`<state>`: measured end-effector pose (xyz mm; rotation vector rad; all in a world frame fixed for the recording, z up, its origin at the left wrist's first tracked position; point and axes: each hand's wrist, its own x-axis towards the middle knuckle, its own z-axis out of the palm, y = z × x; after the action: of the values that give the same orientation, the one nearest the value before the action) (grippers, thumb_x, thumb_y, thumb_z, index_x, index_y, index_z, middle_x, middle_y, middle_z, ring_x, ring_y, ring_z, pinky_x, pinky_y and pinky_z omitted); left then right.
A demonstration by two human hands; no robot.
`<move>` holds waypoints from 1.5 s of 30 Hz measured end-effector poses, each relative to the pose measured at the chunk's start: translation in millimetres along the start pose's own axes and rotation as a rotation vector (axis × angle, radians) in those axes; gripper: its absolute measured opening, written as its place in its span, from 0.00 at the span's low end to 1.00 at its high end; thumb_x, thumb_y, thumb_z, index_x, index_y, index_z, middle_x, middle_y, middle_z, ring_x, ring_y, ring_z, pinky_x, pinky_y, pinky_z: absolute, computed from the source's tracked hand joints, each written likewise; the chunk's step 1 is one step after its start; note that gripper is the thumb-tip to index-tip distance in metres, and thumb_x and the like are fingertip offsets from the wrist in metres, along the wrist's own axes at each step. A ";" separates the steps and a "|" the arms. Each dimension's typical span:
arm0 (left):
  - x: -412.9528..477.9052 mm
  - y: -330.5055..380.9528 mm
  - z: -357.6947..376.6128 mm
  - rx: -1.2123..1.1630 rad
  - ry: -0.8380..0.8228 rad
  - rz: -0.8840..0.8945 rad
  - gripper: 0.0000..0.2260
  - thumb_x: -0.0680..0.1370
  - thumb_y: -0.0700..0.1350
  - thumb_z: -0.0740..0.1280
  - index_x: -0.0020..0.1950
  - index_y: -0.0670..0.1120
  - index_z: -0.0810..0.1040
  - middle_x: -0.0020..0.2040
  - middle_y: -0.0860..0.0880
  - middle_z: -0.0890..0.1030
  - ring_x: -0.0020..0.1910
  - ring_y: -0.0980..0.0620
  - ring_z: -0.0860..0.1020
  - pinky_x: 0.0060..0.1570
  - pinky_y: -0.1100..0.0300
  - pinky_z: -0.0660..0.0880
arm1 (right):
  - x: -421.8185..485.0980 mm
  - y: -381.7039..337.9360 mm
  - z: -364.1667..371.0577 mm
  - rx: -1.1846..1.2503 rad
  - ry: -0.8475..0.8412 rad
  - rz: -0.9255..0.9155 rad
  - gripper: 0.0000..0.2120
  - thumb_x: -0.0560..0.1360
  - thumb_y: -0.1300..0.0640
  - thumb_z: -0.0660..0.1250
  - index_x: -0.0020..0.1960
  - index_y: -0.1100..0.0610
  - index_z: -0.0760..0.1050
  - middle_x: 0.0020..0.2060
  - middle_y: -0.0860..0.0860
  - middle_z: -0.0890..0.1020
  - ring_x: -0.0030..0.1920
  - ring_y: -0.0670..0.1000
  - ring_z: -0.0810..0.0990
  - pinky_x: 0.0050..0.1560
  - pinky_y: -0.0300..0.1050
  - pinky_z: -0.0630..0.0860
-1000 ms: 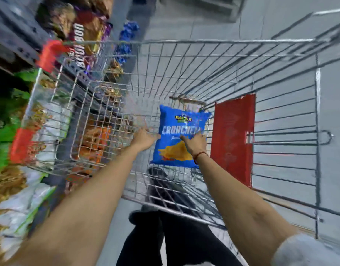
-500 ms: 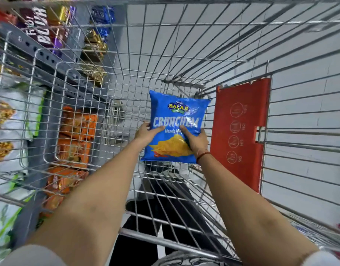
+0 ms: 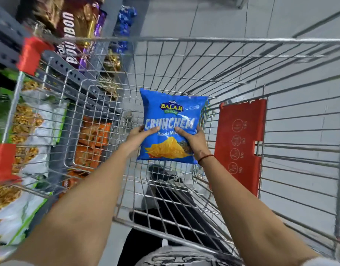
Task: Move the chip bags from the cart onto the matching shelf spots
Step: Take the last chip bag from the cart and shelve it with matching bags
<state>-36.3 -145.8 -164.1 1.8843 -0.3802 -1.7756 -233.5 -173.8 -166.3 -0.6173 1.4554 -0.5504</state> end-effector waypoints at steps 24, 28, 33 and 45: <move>-302.9 97.7 -133.7 -0.283 0.292 0.790 0.19 0.58 0.58 0.77 0.43 0.49 0.82 0.42 0.51 0.86 0.38 0.55 0.84 0.34 0.64 0.78 | -215.4 -184.5 157.8 0.089 -0.463 -0.591 0.16 0.68 0.61 0.75 0.55 0.60 0.78 0.52 0.59 0.85 0.52 0.59 0.84 0.51 0.55 0.81; -393.7 113.6 -166.6 -0.268 0.369 1.014 0.19 0.61 0.56 0.77 0.48 0.51 0.82 0.43 0.55 0.86 0.43 0.56 0.83 0.39 0.66 0.78 | -290.5 -231.1 196.4 0.137 -0.613 -0.784 0.17 0.65 0.58 0.75 0.52 0.59 0.79 0.44 0.52 0.86 0.44 0.51 0.85 0.43 0.45 0.81; -509.9 107.7 -193.9 -0.218 0.568 1.269 0.21 0.59 0.59 0.75 0.48 0.50 0.81 0.45 0.57 0.85 0.46 0.58 0.82 0.44 0.67 0.77 | -386.4 -266.0 241.7 0.186 -0.881 -0.887 0.27 0.53 0.48 0.79 0.49 0.55 0.79 0.39 0.48 0.87 0.39 0.48 0.86 0.38 0.41 0.81; -717.4 50.5 -263.7 -0.287 1.189 1.540 0.20 0.65 0.51 0.75 0.54 0.45 0.79 0.51 0.52 0.84 0.51 0.55 0.81 0.50 0.61 0.77 | -593.5 -277.7 372.8 0.242 -1.393 -1.027 0.20 0.58 0.49 0.77 0.47 0.54 0.81 0.43 0.48 0.87 0.48 0.51 0.85 0.55 0.48 0.80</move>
<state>157.5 243.1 466.8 1.3057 -0.7075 0.3065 118.2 46.4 463.1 -1.1933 -0.3161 -0.7881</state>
